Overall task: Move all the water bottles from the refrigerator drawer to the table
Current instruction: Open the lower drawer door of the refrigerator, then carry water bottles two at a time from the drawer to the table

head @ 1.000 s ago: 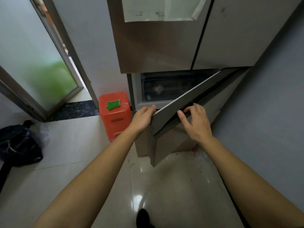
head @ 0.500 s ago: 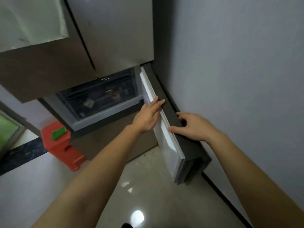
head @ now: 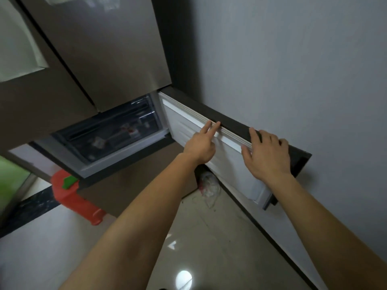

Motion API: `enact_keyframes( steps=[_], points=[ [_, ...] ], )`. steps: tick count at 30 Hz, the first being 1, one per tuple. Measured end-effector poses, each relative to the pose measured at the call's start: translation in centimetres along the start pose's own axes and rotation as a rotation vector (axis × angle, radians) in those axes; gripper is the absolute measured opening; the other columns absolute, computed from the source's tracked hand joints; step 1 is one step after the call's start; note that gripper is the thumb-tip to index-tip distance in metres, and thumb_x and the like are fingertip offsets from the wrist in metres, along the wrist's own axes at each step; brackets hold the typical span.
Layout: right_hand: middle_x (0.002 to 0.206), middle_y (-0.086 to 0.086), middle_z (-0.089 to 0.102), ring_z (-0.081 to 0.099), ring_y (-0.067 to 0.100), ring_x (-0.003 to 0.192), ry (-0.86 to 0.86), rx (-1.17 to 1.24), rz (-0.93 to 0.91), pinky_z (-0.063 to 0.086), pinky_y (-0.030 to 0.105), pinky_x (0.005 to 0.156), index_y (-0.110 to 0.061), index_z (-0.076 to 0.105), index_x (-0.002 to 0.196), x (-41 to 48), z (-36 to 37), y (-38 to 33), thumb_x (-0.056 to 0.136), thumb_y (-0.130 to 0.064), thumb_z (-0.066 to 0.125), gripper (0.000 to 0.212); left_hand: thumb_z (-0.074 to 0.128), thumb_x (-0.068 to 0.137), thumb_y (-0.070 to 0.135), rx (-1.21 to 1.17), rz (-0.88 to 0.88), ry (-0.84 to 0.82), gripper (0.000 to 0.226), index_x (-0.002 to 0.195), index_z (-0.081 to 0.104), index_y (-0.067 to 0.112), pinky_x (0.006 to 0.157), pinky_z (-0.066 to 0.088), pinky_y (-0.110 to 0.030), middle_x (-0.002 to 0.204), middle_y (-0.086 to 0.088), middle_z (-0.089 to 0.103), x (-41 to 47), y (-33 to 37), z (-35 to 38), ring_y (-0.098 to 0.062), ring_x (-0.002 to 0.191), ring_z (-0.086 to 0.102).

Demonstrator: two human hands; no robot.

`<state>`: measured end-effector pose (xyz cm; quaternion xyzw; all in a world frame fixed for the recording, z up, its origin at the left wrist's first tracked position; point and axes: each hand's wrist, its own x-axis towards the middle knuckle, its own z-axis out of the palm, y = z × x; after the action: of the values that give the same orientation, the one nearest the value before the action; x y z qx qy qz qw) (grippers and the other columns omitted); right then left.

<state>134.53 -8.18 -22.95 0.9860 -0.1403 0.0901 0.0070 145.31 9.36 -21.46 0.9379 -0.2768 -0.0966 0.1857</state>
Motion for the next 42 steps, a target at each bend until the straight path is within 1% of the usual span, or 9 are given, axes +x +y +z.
enact_keyframes(
  steps=[4,11,18,23,27,31,34,36,42],
  points=[
    [0.147,0.023,0.046,0.047,0.039,0.129,0.066,0.056,-0.025,0.038,0.054,0.104,-0.007,0.035,0.150,2.1,0.9,-3.8,0.101,-0.049,0.028,0.066,0.036,0.103,0.027,0.075,-0.043,0.169,0.053,0.155,0.025,0.022,0.115,0.031,-0.049,0.162,-0.004,0.026,-2.0,-4.6,-1.0,-0.029,0.145,0.027],
    [0.162,0.023,0.018,0.011,0.039,0.151,0.033,0.123,-0.202,0.003,0.059,0.120,-0.007,0.026,0.156,7.9,3.9,-16.5,0.098,-0.044,0.044,0.071,0.038,0.103,0.039,0.092,-0.342,0.179,0.059,0.156,0.021,0.020,0.114,0.030,-0.052,0.163,-0.007,0.019,-6.6,-19.8,-1.7,-0.030,0.147,0.022],
    [0.163,0.012,0.023,0.018,0.027,0.151,-0.305,0.660,-0.321,0.019,0.040,0.122,-0.011,0.024,0.156,13.5,10.4,-33.2,0.099,-0.032,0.054,0.068,0.046,0.103,0.034,-0.246,-0.547,0.292,0.061,0.155,0.024,0.011,0.118,0.022,-0.037,0.161,-0.009,0.026,-7.4,-34.5,-3.5,-0.027,0.148,0.023],
    [0.158,0.002,0.035,0.036,0.021,0.143,-0.631,1.100,-0.054,0.033,0.036,0.116,-0.019,0.027,0.156,17.7,13.6,-41.6,0.100,-0.020,0.058,0.064,0.052,0.101,0.029,-0.799,-0.739,0.380,0.064,0.155,0.023,0.012,0.114,0.034,-0.036,0.159,-0.006,0.031,-4.6,-41.5,-4.4,-0.023,0.142,0.035],
    [0.131,-0.001,0.055,0.054,0.016,0.119,-0.719,1.502,0.226,0.047,0.045,0.107,-0.027,0.045,0.138,20.7,16.1,-45.5,0.100,-0.009,0.052,0.043,0.054,0.099,0.024,-1.291,-0.847,0.505,0.045,0.142,0.045,0.013,0.079,0.052,-0.029,0.126,-0.009,0.056,-1.4,-45.5,-5.2,-0.018,0.114,0.053],
    [0.128,0.006,0.061,0.060,0.020,0.116,-0.739,1.791,0.440,0.055,0.042,0.096,-0.017,0.054,0.134,24.0,18.7,-48.2,0.099,-0.009,0.051,0.036,0.056,0.092,0.028,-1.579,-0.764,0.561,0.046,0.137,0.054,0.015,0.078,0.052,-0.036,0.125,-0.006,0.062,1.1,-48.5,-4.9,-0.018,0.117,0.057],
    [0.098,0.008,0.067,0.064,0.022,0.094,-0.732,1.948,0.516,0.057,0.040,0.081,-0.009,0.062,0.103,26.2,19.6,-49.8,0.094,-0.006,0.054,0.012,0.051,0.095,0.031,-1.751,-0.673,0.594,0.030,0.121,0.057,0.016,0.080,0.050,-0.039,0.141,-0.013,0.053,2.6,-50.0,-5.0,-0.027,0.129,0.051],
    [0.080,0.008,0.060,0.059,0.024,0.079,-0.713,2.054,0.506,0.055,0.037,0.077,-0.009,0.057,0.085,27.1,19.6,-50.4,0.095,-0.006,0.051,0.012,0.049,0.097,0.032,-1.899,-0.582,0.636,0.017,0.103,0.057,0.018,0.083,0.052,-0.041,0.132,-0.016,0.054,3.1,-50.9,-5.4,-0.031,0.125,0.052],
    [0.088,0.014,0.063,0.063,0.029,0.087,-0.695,2.282,0.556,0.052,0.045,0.095,-0.006,0.054,0.100,27.2,18.7,-49.9,0.106,-0.024,0.046,0.021,0.040,0.103,0.047,-2.000,-0.544,0.715,0.058,0.145,0.041,0.007,0.089,0.055,-0.040,0.144,-0.015,0.052,3.2,-49.9,-5.7,-0.026,0.113,0.061]
  ],
)
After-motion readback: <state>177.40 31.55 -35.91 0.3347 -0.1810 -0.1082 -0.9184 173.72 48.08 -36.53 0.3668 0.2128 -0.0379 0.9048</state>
